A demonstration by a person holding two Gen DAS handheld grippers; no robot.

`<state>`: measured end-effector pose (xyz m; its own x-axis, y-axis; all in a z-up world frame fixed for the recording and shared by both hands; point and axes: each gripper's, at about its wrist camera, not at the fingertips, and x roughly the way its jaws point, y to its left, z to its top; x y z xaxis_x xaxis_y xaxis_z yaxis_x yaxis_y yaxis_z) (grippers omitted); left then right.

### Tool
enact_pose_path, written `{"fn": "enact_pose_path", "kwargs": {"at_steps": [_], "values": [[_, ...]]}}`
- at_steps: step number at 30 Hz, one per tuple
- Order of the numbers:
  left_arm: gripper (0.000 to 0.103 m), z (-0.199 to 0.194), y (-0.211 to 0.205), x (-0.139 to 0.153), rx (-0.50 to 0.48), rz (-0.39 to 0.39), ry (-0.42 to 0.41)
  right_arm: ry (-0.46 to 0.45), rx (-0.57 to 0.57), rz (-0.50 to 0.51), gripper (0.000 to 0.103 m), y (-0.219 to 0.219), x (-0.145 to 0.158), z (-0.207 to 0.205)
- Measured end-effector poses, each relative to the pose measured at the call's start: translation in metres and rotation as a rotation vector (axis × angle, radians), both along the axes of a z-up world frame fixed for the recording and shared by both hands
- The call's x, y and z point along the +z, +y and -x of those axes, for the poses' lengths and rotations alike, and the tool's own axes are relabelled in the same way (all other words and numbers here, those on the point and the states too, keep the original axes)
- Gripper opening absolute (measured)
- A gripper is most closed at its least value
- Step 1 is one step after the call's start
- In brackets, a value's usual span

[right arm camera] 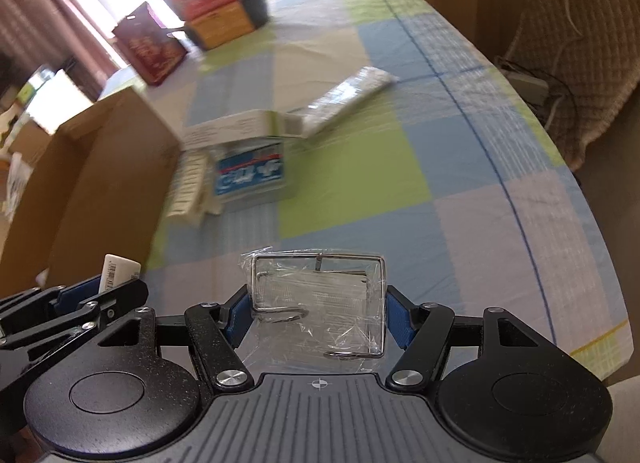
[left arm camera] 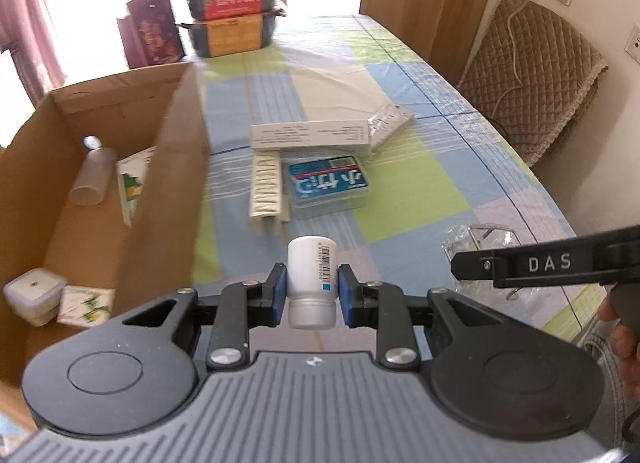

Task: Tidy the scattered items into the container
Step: 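Grasp the clear wire-framed plastic box with the right gripper and lift it, then carry the pill bottle and the clear plastic box over the cardboard box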

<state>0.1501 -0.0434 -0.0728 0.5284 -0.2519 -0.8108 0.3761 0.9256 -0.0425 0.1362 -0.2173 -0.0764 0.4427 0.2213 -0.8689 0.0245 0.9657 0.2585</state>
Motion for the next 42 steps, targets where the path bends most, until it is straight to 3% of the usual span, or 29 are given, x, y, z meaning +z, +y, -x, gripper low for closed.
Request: {"fn": "enact_pose_path", "kwargs": {"at_steps": [10,24,33,42], "values": [[0.022,0.018,0.041,0.034,0.084,-0.008,-0.042,-0.058,0.103,0.0,0.069,0.04,0.034,0.021],[0.022,0.022,0.095,0.063,0.124,-0.007,-0.088,-0.117,0.207,-0.017,0.069,0.106,0.064,0.025],[0.022,0.013,0.14,0.077,0.138,-0.061,-0.13,-0.151,0.284,-0.054,0.069,0.157,0.073,0.016],[0.022,0.006,0.171,0.079,0.166,-0.072,-0.137,-0.156,0.327,-0.069,0.069,0.182,0.069,0.013]]}}
